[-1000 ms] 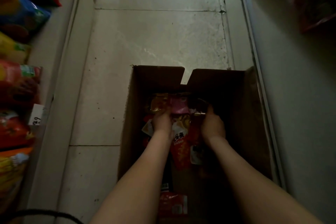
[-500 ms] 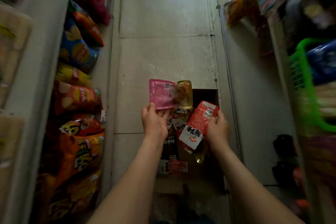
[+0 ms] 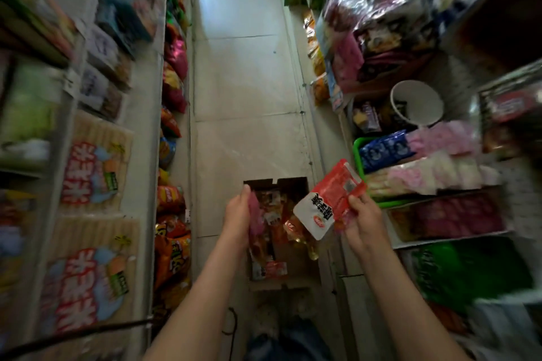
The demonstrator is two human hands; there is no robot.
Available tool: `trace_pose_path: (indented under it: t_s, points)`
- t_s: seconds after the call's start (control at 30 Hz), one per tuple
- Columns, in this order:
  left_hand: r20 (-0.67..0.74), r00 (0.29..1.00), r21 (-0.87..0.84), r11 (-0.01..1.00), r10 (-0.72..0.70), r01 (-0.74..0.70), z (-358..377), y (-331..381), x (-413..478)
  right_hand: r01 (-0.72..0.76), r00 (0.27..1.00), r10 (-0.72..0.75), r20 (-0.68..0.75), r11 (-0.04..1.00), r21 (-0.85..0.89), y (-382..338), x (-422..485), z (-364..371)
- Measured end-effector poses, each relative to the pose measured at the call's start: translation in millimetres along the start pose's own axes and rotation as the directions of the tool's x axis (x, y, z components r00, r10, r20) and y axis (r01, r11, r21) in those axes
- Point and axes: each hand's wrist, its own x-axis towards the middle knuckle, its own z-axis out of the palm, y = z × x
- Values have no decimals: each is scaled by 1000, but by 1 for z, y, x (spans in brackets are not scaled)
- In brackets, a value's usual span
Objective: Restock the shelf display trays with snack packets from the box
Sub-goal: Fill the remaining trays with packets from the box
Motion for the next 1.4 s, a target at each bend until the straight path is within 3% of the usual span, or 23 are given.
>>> trace_pose_path:
  t_s: [0.1, 0.2, 0.3, 0.37, 0.53, 0.6, 0.8, 0.93, 1.03, 1.17, 1.3, 1.4]
  points:
    - [25, 993, 121, 987, -114, 110, 6, 4, -43, -61, 996, 58, 74, 998, 33, -37, -34, 6]
    - [-26, 992, 160, 979, -123, 125, 7, 16, -67, -107, 985, 95, 141, 991, 78, -76, -76, 9]
    - [-119, 993, 310, 950, -2, 39, 7, 15, -50, -95, 972, 72, 223, 991, 95, -108, -111, 7]
    - [-101, 989, 431, 901, 107, -53, 14, 34, -74, -93, 962, 68, 263, 992, 81, -131, -140, 2]
    - [29, 971, 582, 786, 238, -210, 32, 72, -162, -31, 925, 47, 376, 998, -50, -175, -193, -9]
    - [89, 971, 607, 762, 220, -228, 39, 75, -184, -24, 909, 55, 413, 997, -79, -183, -208, -11]
    - [277, 961, 564, 809, 5, -167, 61, 69, -236, -83, 923, 135, 360, 984, -157, -179, -227, -15]
    - [356, 913, 661, 744, -198, -96, 58, 51, -236, -143, 957, 148, 250, 989, -35, -164, -229, -17]
    - [358, 893, 676, 736, -274, -45, 56, 43, -242, -151, 981, 150, 124, 989, -3, -156, -230, -21]
    - [241, 970, 681, 717, -27, -149, 49, 53, -241, -153, 988, 151, 31, 987, 50, -154, -231, -28]
    - [127, 955, 713, 645, 267, -275, 38, 74, -227, -147, 988, 141, 69, 985, 87, -168, -240, -31]
    - [147, 959, 626, 728, 243, -280, 30, 81, -222, -113, 987, 103, 121, 990, 82, -179, -244, -27]
